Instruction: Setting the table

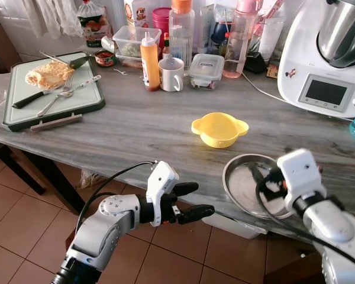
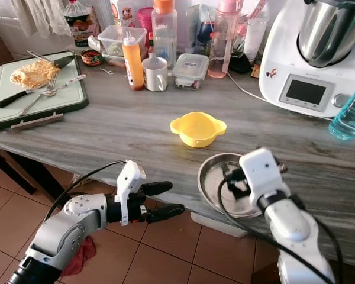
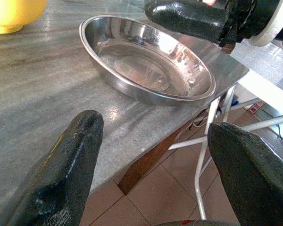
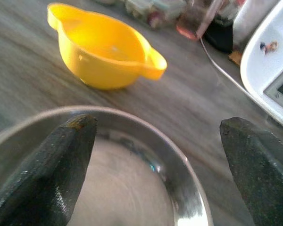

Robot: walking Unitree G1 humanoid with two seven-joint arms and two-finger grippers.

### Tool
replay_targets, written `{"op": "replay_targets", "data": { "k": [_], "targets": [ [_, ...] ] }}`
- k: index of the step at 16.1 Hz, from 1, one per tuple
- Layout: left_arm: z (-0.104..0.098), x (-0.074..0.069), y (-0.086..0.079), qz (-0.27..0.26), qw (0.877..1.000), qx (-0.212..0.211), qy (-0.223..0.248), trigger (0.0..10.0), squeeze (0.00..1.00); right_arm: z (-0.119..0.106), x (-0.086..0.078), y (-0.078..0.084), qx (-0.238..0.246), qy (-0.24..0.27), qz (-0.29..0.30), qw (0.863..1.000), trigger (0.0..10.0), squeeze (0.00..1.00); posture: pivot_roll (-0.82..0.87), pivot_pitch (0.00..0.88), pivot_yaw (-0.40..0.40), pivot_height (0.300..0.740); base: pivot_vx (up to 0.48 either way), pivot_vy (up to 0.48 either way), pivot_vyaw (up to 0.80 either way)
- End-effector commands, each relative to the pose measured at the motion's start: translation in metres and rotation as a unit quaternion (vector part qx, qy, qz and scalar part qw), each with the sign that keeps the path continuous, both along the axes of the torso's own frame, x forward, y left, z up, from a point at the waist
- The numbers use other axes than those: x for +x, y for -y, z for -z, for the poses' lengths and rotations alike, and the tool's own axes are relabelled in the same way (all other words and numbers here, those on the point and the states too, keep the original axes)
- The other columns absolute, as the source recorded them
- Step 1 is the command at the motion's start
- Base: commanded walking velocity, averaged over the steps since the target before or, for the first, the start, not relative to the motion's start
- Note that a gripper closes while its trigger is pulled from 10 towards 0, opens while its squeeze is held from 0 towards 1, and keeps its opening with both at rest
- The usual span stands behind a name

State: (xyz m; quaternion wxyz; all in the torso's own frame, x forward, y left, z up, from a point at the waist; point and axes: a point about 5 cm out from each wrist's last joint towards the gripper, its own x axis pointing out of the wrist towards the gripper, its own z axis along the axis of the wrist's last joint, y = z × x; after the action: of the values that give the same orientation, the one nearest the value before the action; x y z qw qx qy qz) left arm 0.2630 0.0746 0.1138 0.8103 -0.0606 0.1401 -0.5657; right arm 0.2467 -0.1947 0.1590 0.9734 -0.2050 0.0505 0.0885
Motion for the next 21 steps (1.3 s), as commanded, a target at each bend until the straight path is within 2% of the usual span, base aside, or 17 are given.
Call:
{"op": "replay_targets", "data": {
  "k": [1,8,11,18,21],
  "targets": [
    [0.000,0.001,0.001,0.006,1.000,0.007,0.005,10.0,0.00,-0.004,-0.004,-0.001,0.001,0.009,0.009,1.000,10.0,1.00,0.01,0.083,0.011,0.740,0.000,0.000,0.00],
    [0.000,0.002,0.001,0.008,1.000,0.007,0.007,10.0,0.00,0.007,-0.014,0.010,-0.020,-0.015,0.032,0.999,10.0,1.00,0.00,0.086,0.013,0.740,0.000,0.000,0.00],
    [0.000,0.002,0.001,0.009,1.000,0.007,0.007,10.0,0.00,0.020,-0.016,0.017,-0.020,-0.045,0.042,0.998,10.0,1.00,0.00,0.088,0.013,0.740,0.000,0.000,0.00],
    [-0.004,0.004,-0.007,0.015,1.000,0.014,0.007,10.0,0.00,0.029,-0.013,0.032,-0.037,-0.060,0.061,0.996,10.0,1.00,0.02,0.112,0.014,0.740,0.000,0.000,0.00],
    [-0.004,0.003,-0.009,0.020,1.000,0.018,0.008,10.0,0.00,0.034,-0.008,0.036,-0.041,-0.059,0.070,0.995,10.0,1.00,0.02,0.092,0.020,0.740,0.000,0.000,0.00]
  ]
}}
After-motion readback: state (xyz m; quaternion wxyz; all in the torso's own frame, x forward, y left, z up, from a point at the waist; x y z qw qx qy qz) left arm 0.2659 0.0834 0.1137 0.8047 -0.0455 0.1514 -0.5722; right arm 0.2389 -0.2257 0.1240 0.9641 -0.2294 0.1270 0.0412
